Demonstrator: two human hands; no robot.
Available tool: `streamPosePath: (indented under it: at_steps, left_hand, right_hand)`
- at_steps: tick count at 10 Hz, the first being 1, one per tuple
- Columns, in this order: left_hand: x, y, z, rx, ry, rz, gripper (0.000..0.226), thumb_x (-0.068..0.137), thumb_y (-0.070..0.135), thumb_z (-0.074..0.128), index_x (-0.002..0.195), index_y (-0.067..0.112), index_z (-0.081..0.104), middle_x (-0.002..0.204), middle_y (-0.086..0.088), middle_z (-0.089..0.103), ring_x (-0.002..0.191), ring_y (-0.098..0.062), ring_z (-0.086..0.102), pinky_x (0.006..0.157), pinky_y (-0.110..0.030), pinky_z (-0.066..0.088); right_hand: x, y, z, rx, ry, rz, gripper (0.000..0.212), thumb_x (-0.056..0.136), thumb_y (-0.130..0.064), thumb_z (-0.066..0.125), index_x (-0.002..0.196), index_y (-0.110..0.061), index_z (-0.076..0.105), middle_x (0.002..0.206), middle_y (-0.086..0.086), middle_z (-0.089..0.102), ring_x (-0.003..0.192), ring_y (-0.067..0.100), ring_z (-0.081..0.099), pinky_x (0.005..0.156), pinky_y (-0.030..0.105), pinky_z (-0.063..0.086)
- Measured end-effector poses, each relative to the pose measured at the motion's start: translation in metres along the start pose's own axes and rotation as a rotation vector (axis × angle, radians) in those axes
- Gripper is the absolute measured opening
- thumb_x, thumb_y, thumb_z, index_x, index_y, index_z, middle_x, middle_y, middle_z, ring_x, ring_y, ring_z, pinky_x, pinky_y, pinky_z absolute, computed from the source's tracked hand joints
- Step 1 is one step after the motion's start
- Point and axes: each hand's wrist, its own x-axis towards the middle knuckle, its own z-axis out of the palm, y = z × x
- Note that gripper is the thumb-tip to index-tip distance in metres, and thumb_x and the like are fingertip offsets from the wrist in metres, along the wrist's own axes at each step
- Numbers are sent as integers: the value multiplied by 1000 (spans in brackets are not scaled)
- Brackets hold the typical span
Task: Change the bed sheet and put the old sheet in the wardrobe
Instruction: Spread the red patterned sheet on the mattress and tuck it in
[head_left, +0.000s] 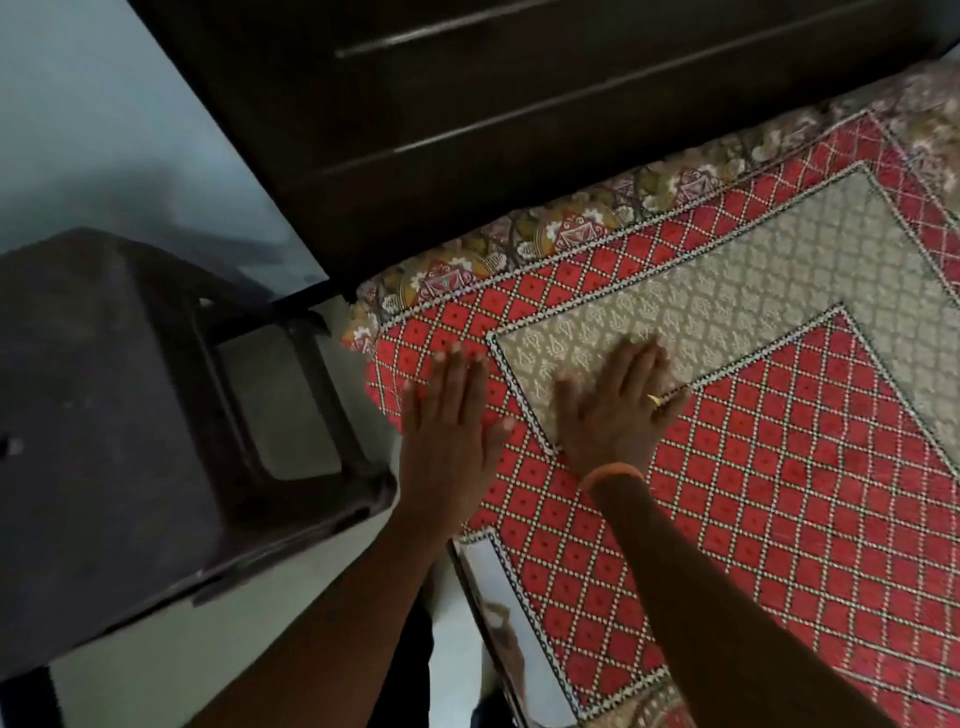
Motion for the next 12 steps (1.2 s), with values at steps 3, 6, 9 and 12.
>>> streamPosePath:
  at_steps: [3, 6, 9, 12]
  left_hand:
    - [41, -76, -40, -401, 184, -258, 56, 101, 34, 34, 147, 2, 38, 149, -21, 39, 139, -34, 38, 111, -51, 38]
    - [141, -75, -44, -166, -8, -65, 54, 103, 49, 29, 139, 12, 43, 139, -14, 50, 129, -31, 48, 105, -48, 42]
    - [124, -92, -28, 101, 40, 6, 47, 99, 39, 42, 135, 10, 51, 136, -7, 54, 127, -24, 47, 107, -38, 39]
    - [3, -6, -41, -253, 47, 146, 45, 98, 18, 47, 140, 2, 45, 142, -17, 47, 134, -33, 42, 111, -47, 37]
  right_hand:
    - [-130, -78, -16, 55, -1110, -1566, 47, 98, -34, 41, 138, -10, 49, 150, 12, 41, 144, 30, 29, 115, 54, 21]
    - [-68, -182, -33, -349, -860, -1289, 58, 105, -32, 31, 150, 2, 18, 158, 28, 6, 145, 37, 17, 112, 37, 1]
    - [-138, -155, 18, -404, -878, -1625, 50, 94, -41, 31, 131, -20, 56, 142, 9, 49, 141, 34, 31, 111, 66, 13]
    - [-59, -62, -55, 224, -964, -1370, 33, 94, -13, 47, 119, 3, 63, 132, 22, 57, 124, 35, 48, 103, 52, 42]
